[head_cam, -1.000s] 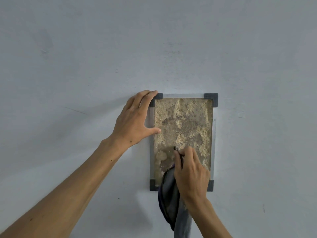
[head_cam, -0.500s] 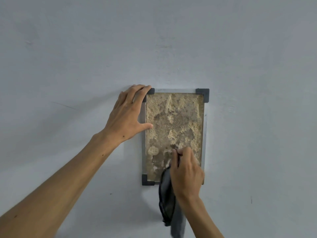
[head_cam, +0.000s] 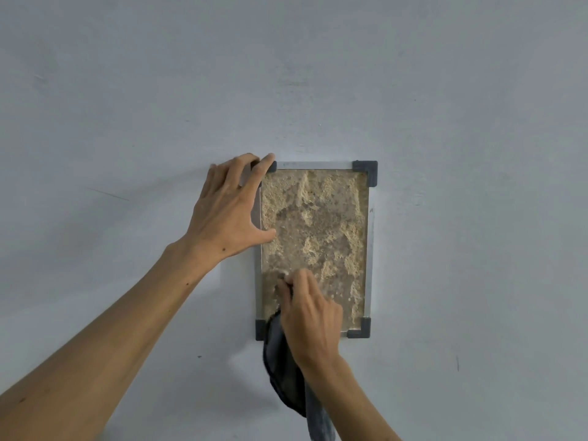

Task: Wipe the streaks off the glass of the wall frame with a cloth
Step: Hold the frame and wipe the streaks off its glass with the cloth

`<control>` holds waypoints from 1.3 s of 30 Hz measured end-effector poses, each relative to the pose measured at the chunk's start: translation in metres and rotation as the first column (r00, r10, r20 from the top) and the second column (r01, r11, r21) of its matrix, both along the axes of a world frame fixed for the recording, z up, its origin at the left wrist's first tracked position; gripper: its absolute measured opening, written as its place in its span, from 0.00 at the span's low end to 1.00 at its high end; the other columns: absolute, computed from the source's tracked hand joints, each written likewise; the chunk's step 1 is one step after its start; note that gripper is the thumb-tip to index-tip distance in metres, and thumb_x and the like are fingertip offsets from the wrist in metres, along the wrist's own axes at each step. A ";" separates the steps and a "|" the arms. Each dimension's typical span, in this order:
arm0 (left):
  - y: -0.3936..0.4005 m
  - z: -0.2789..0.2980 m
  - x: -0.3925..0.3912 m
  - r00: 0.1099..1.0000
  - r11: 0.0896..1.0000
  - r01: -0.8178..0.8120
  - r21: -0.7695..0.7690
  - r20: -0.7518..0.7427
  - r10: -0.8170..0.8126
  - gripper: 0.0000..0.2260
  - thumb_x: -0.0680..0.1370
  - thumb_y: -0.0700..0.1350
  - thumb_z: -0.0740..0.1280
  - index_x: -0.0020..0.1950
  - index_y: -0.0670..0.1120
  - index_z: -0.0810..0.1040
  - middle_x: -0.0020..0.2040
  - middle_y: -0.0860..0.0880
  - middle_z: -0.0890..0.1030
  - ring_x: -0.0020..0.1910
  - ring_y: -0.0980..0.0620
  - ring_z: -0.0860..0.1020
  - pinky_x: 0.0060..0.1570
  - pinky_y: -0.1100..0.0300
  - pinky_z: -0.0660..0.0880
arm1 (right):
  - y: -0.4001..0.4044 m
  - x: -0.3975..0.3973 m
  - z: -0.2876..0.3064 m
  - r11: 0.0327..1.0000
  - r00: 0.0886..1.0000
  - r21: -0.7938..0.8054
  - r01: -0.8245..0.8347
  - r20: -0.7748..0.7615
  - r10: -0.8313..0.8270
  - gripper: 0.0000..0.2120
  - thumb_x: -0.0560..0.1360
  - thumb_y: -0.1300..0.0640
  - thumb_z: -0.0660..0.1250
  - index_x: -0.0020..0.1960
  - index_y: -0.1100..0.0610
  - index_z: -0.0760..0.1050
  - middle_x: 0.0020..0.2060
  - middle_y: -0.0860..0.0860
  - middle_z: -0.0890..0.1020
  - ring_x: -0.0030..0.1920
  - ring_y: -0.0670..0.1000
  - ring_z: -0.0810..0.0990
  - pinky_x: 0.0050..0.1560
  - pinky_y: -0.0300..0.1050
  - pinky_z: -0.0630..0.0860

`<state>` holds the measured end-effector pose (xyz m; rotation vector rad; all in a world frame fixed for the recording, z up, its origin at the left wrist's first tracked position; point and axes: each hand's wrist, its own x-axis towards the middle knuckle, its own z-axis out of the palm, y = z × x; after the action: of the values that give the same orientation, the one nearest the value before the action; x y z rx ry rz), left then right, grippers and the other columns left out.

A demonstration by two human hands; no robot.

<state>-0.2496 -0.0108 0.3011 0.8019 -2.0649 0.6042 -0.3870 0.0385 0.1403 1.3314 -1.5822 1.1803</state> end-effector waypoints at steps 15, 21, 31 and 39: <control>-0.003 -0.001 -0.003 0.998 0.999 0.052 0.007 0.019 -0.052 0.57 0.61 0.58 0.83 0.81 0.48 0.54 0.77 0.48 0.60 0.77 0.43 0.56 0.80 0.40 0.49 | 0.012 -0.045 0.011 0.995 0.979 -0.026 -0.097 -0.180 0.091 0.11 0.85 0.52 0.63 0.45 0.52 0.76 0.37 0.46 0.73 0.26 0.49 0.68 0.21 0.45 0.66; -0.003 0.003 0.000 0.998 0.997 0.066 0.030 0.010 -0.066 0.57 0.58 0.60 0.84 0.79 0.49 0.57 0.75 0.49 0.62 0.75 0.43 0.60 0.77 0.37 0.56 | 0.028 -0.083 0.024 0.995 0.913 0.076 -0.071 -0.397 0.096 0.06 0.84 0.54 0.66 0.48 0.49 0.77 0.41 0.45 0.76 0.29 0.49 0.70 0.22 0.46 0.70; -0.001 0.003 -0.002 0.999 0.999 0.044 0.018 0.017 -0.044 0.57 0.58 0.60 0.84 0.79 0.49 0.58 0.74 0.48 0.63 0.75 0.42 0.61 0.78 0.37 0.54 | 0.020 -0.060 0.033 0.988 0.861 0.093 -0.124 -0.485 0.154 0.13 0.87 0.50 0.60 0.45 0.51 0.75 0.39 0.45 0.74 0.28 0.46 0.67 0.20 0.44 0.66; -0.005 -0.003 -0.009 0.995 0.995 0.086 0.040 -0.051 -0.084 0.57 0.58 0.67 0.80 0.79 0.49 0.57 0.75 0.49 0.61 0.73 0.43 0.60 0.76 0.42 0.63 | 0.032 -0.090 0.011 0.997 0.966 -0.070 -0.046 -0.256 0.027 0.07 0.82 0.56 0.69 0.46 0.49 0.79 0.40 0.44 0.78 0.29 0.49 0.73 0.23 0.47 0.71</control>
<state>-0.2583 -0.0155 0.2986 0.7414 -2.0612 0.4904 -0.4767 0.0710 0.1510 1.4069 -1.3225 1.0329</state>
